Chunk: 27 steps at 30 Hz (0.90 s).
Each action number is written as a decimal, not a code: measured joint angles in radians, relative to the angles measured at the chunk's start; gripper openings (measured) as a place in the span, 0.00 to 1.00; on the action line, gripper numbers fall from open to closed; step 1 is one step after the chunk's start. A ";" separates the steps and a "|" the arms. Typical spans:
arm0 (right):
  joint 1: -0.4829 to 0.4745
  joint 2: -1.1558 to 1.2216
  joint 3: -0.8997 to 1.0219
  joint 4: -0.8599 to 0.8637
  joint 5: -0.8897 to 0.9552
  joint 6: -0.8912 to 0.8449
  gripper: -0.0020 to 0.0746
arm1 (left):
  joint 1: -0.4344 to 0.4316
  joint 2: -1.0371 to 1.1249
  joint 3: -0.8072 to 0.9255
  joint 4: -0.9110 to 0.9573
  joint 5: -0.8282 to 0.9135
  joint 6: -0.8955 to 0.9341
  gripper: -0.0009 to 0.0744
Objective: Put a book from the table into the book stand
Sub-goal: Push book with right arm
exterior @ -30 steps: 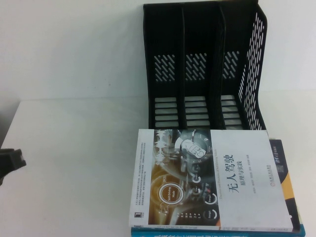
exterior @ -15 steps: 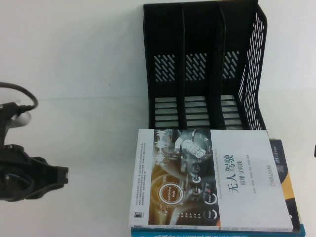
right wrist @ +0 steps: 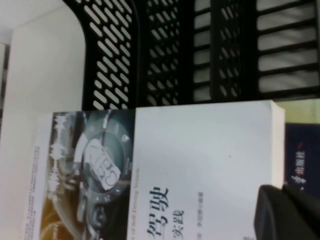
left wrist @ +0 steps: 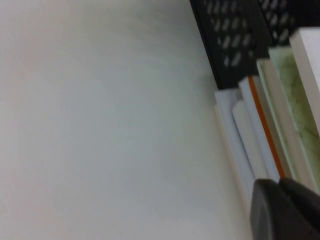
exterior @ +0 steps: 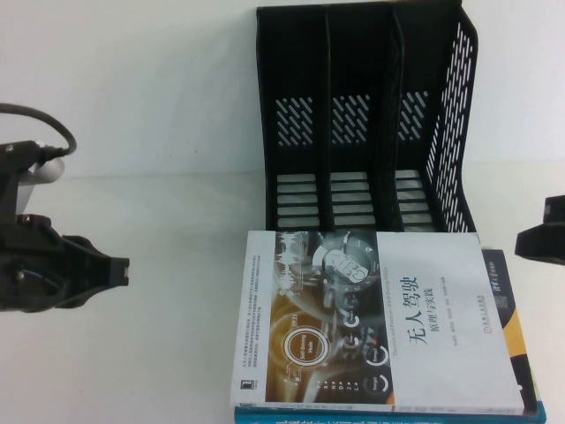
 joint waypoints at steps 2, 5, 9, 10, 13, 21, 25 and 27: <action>0.000 0.015 0.000 0.055 -0.002 -0.035 0.02 | 0.000 0.003 -0.002 0.019 -0.032 -0.012 0.01; 0.000 0.040 0.000 0.087 -0.002 -0.070 0.02 | 0.019 0.022 -0.026 0.053 -0.038 -0.016 0.01; 0.000 0.068 0.000 0.101 -0.027 -0.110 0.02 | 0.060 0.062 -0.063 0.058 -0.011 -0.016 0.01; 0.000 0.072 0.000 0.111 -0.040 -0.115 0.02 | 0.068 0.071 -0.072 0.054 -0.004 -0.016 0.01; 0.000 0.073 0.000 0.165 -0.095 -0.120 0.02 | 0.098 0.085 -0.090 0.010 0.029 0.000 0.01; 0.001 0.078 0.000 0.264 -0.068 -0.260 0.02 | 0.216 0.123 -0.101 -0.250 0.229 0.152 0.01; 0.002 0.081 -0.006 0.266 -0.060 -0.318 0.02 | 0.231 0.130 -0.101 -0.299 0.258 0.174 0.01; 0.002 0.081 -0.009 0.272 -0.054 -0.331 0.02 | 0.231 0.130 -0.101 -0.311 0.273 0.174 0.01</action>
